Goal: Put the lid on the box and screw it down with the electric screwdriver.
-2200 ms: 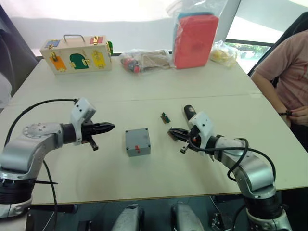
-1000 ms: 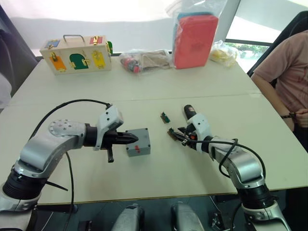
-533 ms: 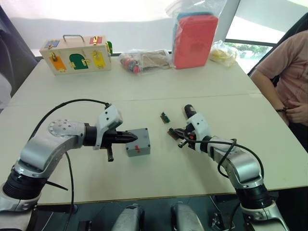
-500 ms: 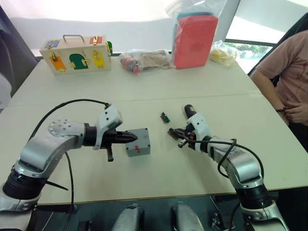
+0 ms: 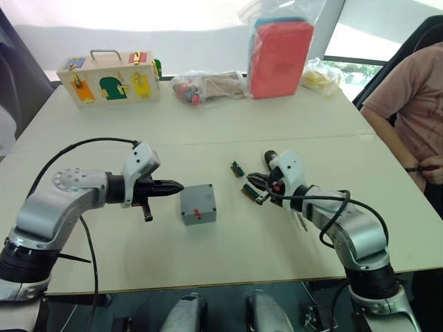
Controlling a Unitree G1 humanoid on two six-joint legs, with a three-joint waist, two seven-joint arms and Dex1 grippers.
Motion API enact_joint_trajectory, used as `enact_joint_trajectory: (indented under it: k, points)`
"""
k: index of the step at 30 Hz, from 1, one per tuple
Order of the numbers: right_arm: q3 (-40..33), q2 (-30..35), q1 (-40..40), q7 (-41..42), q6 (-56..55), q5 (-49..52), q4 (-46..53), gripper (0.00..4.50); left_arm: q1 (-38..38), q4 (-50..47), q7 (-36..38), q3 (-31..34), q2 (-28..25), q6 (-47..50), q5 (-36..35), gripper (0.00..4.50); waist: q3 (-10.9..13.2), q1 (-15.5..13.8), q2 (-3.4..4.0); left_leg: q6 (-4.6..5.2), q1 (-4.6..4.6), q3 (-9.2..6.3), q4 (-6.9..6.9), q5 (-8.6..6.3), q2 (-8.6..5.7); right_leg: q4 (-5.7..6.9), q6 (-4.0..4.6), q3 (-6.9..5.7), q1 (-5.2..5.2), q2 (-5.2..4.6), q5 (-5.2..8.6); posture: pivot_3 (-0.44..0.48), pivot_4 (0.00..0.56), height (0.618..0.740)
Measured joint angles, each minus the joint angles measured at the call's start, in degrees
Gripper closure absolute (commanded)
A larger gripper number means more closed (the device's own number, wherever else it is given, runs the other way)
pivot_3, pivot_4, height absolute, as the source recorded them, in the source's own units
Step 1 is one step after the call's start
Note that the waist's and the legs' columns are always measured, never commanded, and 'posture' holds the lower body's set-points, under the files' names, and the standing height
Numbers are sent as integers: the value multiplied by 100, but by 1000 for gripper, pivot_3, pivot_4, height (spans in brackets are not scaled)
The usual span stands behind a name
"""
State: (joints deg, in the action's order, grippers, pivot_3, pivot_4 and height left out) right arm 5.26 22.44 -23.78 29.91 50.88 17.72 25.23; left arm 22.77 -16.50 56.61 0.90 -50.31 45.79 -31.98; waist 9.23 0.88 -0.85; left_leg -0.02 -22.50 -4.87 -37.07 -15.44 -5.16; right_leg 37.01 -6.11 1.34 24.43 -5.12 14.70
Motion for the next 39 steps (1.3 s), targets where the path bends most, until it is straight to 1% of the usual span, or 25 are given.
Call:
enact_joint_trajectory:
  k: [2,4,7,13,25,37,39]
  points:
    - [54,-147,-193,100,-8,152,13,4450,-126,-46,42,61,-116,58,-67,4500,0,16,0,0,0,-1,2,0,5,0,0,0,1,3,0,0,150,740]
    - [374,-318,-336,199,-212,159,-126,4450,-364,-230,77,142,-224,152,-164,4500,0,12,0,-1,0,-2,6,0,5,-1,0,1,3,3,0,0,150,740]
    - [650,-429,-343,223,-430,100,-496,4450,-520,-350,63,255,-293,245,-249,4500,1,-28,1,-1,0,-2,0,0,0,-1,1,0,-2,-2,0,0,150,740]
    - [989,-591,-406,325,-847,-7,-896,4450,-645,-632,-96,464,-323,402,-391,4500,1,-13,2,-2,0,-2,2,1,1,1,2,-2,2,0,-1,0,150,740]
    - [1125,-599,-465,381,-1217,-280,-1323,4450,-734,-857,-387,534,-323,500,-490,4500,1,-11,2,-2,0,-1,2,1,0,1,2,-1,2,1,-1,0,150,740]
    - [1131,-695,-463,417,-1258,-403,-1532,4450,-729,-865,-434,534,-323,495,-496,4500,2,-8,2,-3,0,-1,2,2,0,1,2,-2,2,2,-1,0,150,740]
    - [1130,-694,-463,428,-1257,-403,-1532,3900,-724,-865,-442,534,-316,497,-507,4500,2,-8,2,-3,0,-2,2,1,0,1,2,-1,2,1,-1,0,150,740]
